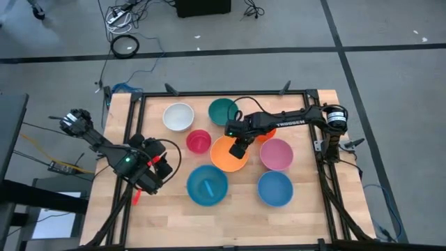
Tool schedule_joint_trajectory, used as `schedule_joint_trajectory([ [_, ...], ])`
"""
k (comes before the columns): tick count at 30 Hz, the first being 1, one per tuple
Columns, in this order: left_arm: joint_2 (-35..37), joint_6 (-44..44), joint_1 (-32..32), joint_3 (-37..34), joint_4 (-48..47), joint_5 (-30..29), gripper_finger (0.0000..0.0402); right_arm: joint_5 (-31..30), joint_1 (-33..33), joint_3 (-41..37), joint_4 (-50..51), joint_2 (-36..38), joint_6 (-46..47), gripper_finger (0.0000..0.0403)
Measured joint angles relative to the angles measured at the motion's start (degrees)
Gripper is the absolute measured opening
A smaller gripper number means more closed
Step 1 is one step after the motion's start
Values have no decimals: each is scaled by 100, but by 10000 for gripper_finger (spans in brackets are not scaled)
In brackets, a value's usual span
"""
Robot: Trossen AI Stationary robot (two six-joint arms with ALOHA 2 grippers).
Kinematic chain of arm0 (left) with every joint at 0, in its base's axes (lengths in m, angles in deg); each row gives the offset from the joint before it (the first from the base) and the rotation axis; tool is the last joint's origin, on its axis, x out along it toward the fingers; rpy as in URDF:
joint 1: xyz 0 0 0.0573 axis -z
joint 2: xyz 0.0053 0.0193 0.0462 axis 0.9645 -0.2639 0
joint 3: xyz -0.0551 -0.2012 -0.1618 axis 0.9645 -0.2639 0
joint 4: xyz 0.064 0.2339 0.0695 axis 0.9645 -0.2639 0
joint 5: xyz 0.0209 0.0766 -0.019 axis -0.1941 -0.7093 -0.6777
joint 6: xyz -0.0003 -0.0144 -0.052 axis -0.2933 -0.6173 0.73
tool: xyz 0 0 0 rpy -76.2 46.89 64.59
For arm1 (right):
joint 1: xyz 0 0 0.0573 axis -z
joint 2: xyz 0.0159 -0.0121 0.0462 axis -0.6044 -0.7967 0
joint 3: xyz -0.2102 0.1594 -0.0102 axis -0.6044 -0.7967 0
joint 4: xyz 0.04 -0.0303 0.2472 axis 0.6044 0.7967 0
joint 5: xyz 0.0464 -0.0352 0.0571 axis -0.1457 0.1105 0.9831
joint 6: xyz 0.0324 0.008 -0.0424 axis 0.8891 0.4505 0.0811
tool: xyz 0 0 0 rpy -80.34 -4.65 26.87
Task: Nest bowls inside each other
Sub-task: Stack the orange bowl on top of the the light blue bowl
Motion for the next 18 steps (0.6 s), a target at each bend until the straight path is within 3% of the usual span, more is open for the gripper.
schedule_joint_trajectory([
  [8,0,-1,0,4,69,1,229,163,0,0,-8,0,-22,38],
  [18,0,-2,0,4,107,-1,229,156,2,0,-49,0,-26,97],
])
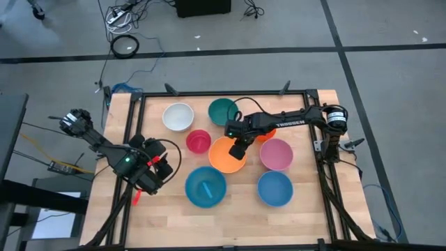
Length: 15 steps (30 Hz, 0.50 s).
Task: Nest bowls inside each other
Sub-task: Stack the orange bowl on top of the the light blue bowl
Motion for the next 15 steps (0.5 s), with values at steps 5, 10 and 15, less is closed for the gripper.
schedule_joint_trajectory([
  [5,0,2,0,0,2,0,229,-15,13,0,-136,0,-2,116],
  [10,0,1,0,0,4,-1,229,-17,37,0,-213,0,-2,118],
  [15,0,2,0,0,11,-2,229,13,90,-7,-249,-157,-19,120],
])
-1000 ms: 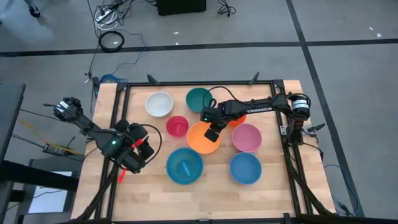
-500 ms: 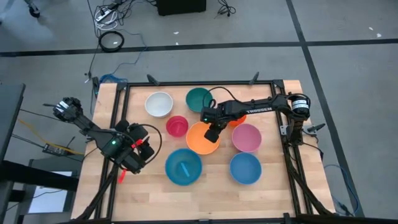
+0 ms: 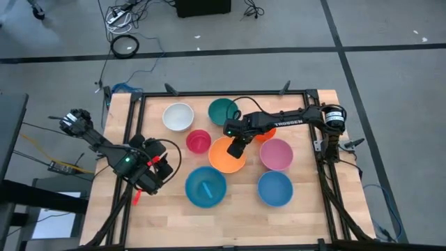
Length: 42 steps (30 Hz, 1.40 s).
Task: Nest bowls inside each other
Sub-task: Stack the orange bowl on top of the the light blue bowl
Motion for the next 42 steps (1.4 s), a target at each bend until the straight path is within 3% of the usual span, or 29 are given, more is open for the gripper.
schedule_joint_trajectory([
  [10,-2,-2,0,0,32,-5,229,-9,19,1,-201,-139,-84,107],
  [16,-2,-1,0,0,41,-5,229,61,60,6,-189,-135,-211,13],
  [30,-2,-2,0,0,130,0,229,136,48,4,-96,54,-333,1],
  [39,-2,-1,0,0,134,-5,229,105,48,-4,-38,1057,-403,1],
  [42,-2,-2,0,0,137,-13,229,391,46,-4,-70,1427,-348,1],
])
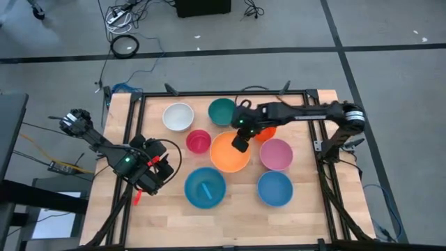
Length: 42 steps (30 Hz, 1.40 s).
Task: Nest bowls inside each other
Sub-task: Stack the orange bowl on top of the the light blue bowl
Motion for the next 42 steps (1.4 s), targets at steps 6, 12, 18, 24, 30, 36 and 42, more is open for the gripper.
schedule_joint_trajectory([
  [6,0,2,0,0,5,-13,229,665,-284,2,-374,557,306,0],
  [12,0,2,-1,0,44,-29,229,825,-790,7,-1066,408,602,0],
  [18,0,0,0,0,59,-29,229,734,-1061,7,-1571,-88,700,0],
  [24,0,-7,0,0,153,-29,229,635,-1082,6,-2091,-521,776,0],
  [30,0,-14,0,0,178,-30,229,830,-1082,7,-2355,-934,892,0],
  [36,0,-20,-1,0,193,-30,229,964,-1128,6,-2425,-1136,932,0],
  [42,0,-22,0,0,201,-31,229,1103,-1160,7,-2444,-1168,960,1],
])
